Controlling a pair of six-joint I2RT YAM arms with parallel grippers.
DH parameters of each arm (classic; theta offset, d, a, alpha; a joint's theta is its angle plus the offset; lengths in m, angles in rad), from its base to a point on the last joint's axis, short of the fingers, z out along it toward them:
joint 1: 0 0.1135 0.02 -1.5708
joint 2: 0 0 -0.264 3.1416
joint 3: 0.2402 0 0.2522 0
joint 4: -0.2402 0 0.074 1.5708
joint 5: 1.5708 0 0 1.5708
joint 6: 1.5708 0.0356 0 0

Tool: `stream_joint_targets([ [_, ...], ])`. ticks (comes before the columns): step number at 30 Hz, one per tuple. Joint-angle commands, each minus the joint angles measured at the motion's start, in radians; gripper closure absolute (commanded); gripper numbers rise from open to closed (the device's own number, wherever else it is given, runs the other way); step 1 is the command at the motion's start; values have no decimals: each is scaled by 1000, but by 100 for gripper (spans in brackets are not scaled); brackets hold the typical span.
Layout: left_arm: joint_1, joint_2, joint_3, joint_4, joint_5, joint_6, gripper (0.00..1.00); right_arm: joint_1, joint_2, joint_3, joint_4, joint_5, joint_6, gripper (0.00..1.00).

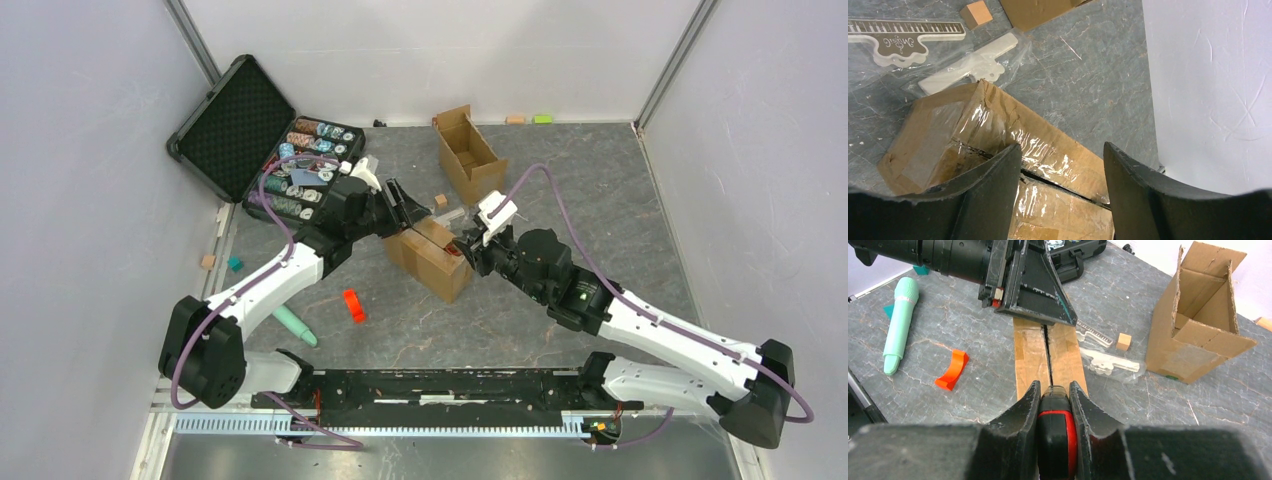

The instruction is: Unpack the express box

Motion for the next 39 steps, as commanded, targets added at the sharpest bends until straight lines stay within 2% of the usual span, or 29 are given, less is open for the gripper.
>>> stream_joint_targets([
  [1,35,69,-75,-145,-120,-5,31,-2,-42,30,-133,-10,13,100],
  [13,46,86,-85,-138,-121,-5,31,-11,-80,53,-254,-17,47,100],
  [25,45,80,-71,-141,-105,34,30,-31,-21,152,-410,-26,72,100],
  [31,44,72,11,-153,-26,61,31,-32,53,212,-454,-10,112,100],
  [39,-25,-1,147,-130,72,-60,31,-32,77,226,-451,-5,126,100],
])
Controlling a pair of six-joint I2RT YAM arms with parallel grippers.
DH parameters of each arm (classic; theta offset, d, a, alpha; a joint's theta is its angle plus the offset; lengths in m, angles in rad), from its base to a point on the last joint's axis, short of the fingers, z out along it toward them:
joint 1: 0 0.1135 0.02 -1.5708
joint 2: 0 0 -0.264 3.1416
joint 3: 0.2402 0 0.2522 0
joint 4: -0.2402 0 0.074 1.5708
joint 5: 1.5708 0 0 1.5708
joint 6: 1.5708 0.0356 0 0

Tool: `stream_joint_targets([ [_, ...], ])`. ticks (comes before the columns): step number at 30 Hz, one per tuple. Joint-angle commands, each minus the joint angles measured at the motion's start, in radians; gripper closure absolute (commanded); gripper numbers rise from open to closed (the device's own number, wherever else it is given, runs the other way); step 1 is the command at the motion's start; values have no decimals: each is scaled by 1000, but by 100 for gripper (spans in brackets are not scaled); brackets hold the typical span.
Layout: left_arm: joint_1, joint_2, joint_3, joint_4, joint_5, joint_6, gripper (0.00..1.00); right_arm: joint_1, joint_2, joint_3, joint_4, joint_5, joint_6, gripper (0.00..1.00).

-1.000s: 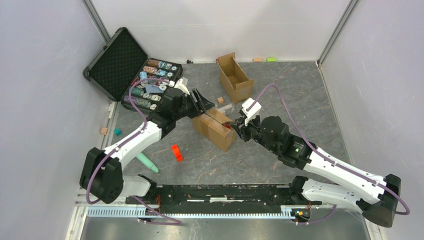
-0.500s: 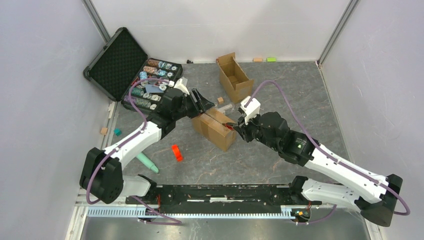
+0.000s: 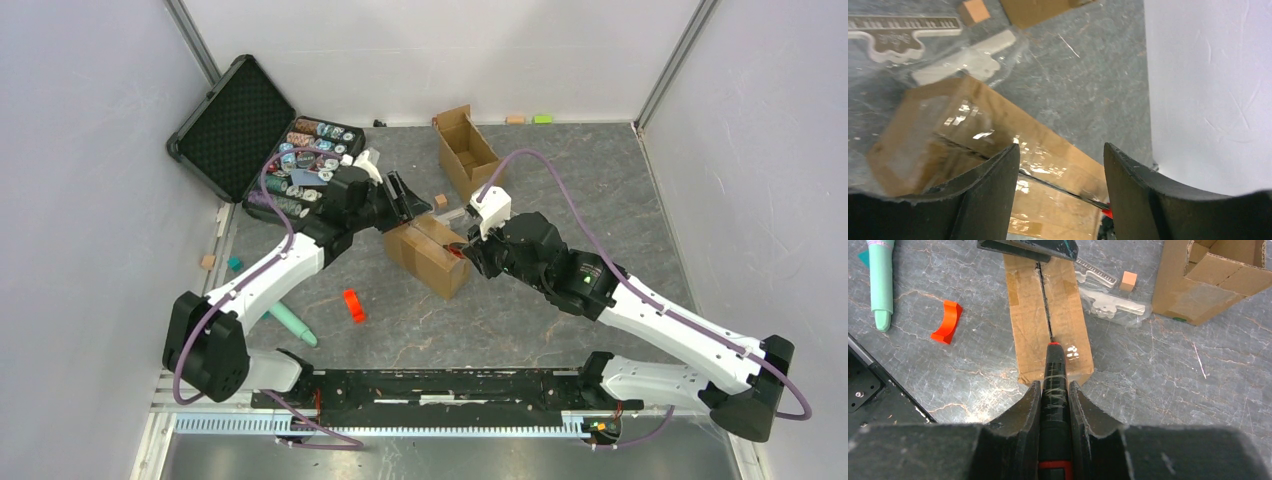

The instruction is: Unpack the express box

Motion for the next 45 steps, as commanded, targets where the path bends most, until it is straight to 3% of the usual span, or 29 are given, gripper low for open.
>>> stream_joint_targets([
  [1,-50,-34,68,-30,50,-71,31,-4,13,29,-31,13,22,100],
  [7,-138,-42,9,144,10,-271,31,-4,5,18,-22,17,29,100],
  [12,-212,-8,-98,385,-60,-425,31,-5,2,14,-20,16,36,100],
  [16,-271,-3,-186,432,-128,-493,32,-4,-5,20,-30,31,37,100],
  [24,-293,-38,-327,335,-244,-484,32,-5,-3,63,-89,47,32,100],
  [33,-289,33,-272,161,-281,-376,32,-5,15,141,-198,30,31,100],
  [45,-267,75,-278,154,-273,-389,32,-26,40,171,-342,44,49,100],
])
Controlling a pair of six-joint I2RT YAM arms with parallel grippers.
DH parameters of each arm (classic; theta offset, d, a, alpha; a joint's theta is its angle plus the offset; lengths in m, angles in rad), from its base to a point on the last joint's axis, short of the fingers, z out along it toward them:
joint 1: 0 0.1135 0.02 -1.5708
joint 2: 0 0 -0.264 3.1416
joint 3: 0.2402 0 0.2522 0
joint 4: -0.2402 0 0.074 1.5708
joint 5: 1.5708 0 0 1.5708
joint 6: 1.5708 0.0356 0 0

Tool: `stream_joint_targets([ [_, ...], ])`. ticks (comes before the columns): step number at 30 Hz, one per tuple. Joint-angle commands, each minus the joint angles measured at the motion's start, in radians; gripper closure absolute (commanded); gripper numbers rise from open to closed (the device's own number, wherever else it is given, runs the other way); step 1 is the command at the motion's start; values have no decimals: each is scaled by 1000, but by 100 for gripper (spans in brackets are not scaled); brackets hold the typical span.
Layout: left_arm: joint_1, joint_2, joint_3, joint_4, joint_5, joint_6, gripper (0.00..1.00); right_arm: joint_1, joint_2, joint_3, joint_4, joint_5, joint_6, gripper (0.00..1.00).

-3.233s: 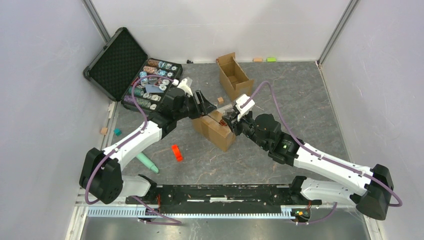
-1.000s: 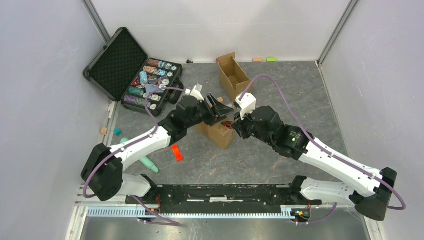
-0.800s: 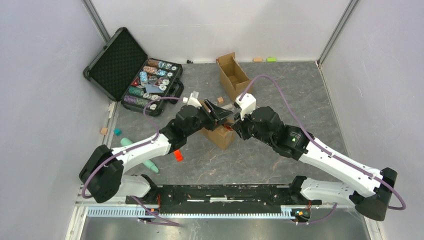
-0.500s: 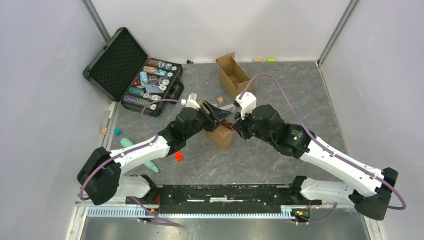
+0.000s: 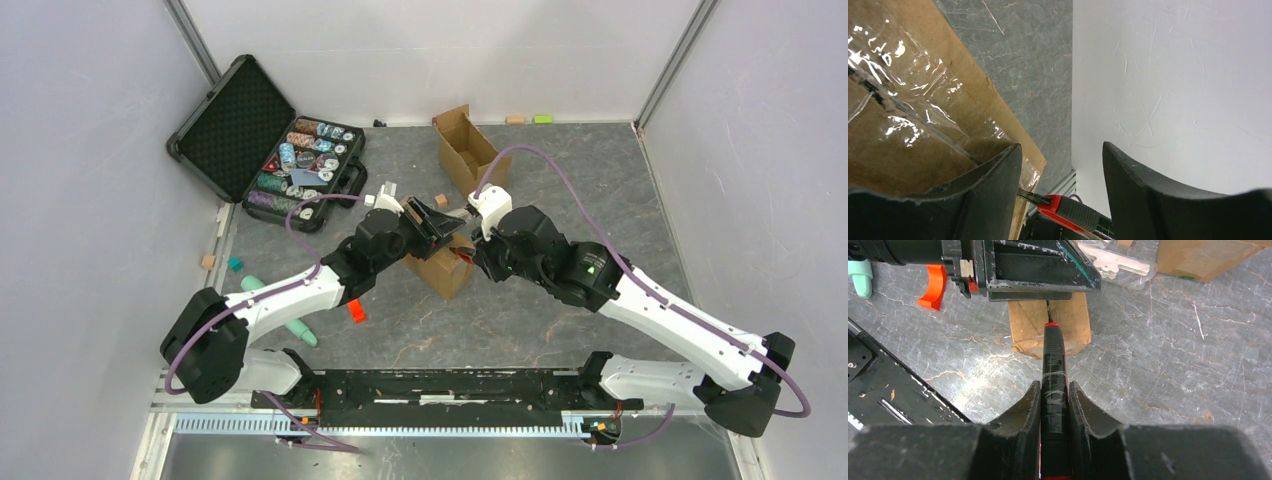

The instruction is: Unpack the express box

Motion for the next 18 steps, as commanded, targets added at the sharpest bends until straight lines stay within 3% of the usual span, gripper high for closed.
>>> stream_joint_targets([
  [1,18,76,-58,-249,-51,80,32,-30,4,60,-104,38,5,100],
  [18,64,49,-66,-260,-40,114,32,-89,39,120,-217,-36,-25,100],
])
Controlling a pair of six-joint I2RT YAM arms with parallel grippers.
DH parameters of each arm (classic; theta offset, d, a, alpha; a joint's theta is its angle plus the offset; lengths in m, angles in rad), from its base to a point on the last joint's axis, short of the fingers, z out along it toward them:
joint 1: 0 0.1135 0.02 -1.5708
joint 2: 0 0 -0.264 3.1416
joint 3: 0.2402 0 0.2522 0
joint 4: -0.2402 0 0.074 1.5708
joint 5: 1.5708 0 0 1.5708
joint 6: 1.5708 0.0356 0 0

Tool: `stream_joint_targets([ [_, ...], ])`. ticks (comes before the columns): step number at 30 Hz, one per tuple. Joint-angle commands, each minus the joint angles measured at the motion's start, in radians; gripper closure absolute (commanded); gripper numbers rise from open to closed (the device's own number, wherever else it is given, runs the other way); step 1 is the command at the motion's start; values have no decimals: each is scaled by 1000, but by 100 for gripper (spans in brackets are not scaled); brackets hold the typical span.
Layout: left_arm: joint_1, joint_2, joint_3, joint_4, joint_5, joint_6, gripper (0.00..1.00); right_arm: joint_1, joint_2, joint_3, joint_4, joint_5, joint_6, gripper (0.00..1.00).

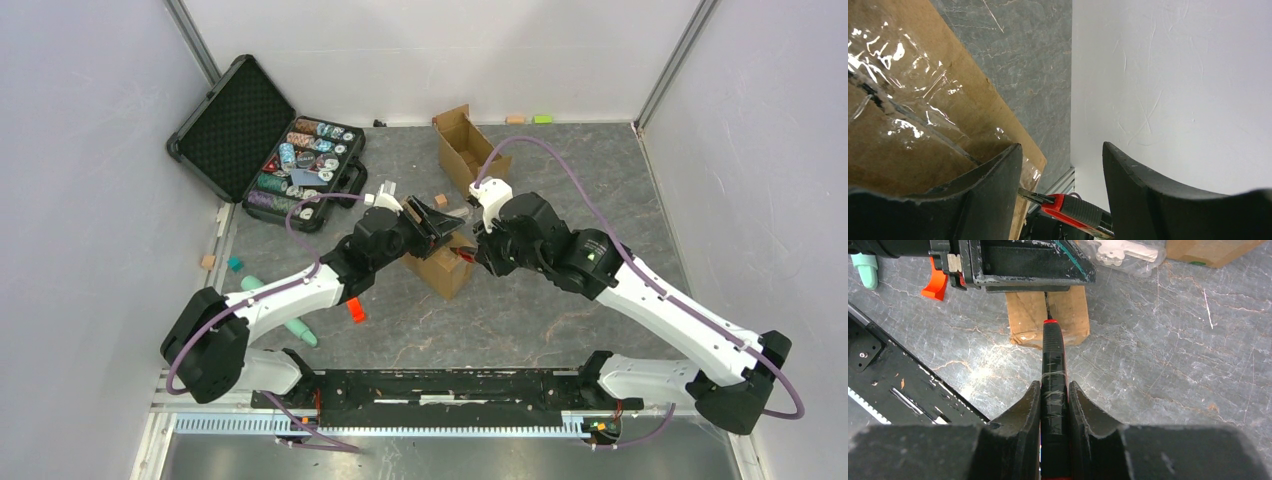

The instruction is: Unpack the express box

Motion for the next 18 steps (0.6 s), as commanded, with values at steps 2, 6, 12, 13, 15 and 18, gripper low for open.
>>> stream_joint_targets([
  [2,44,49,-73,-257,-69,115,32,-21,-9,40,-141,47,-27,100],
  [6,53,44,-78,-259,-68,118,32,-24,-22,19,-156,41,-24,100],
  [12,69,40,-81,-262,-65,123,32,-29,-57,-1,-201,46,-16,100],
  [13,72,42,-82,-262,-62,122,32,-28,-63,-8,-207,46,-15,100],
  [15,75,47,-79,-262,-60,124,32,-31,-75,-19,-220,49,-13,100],
  [18,78,51,-78,-262,-58,127,32,-34,-91,-37,-229,44,-11,100],
])
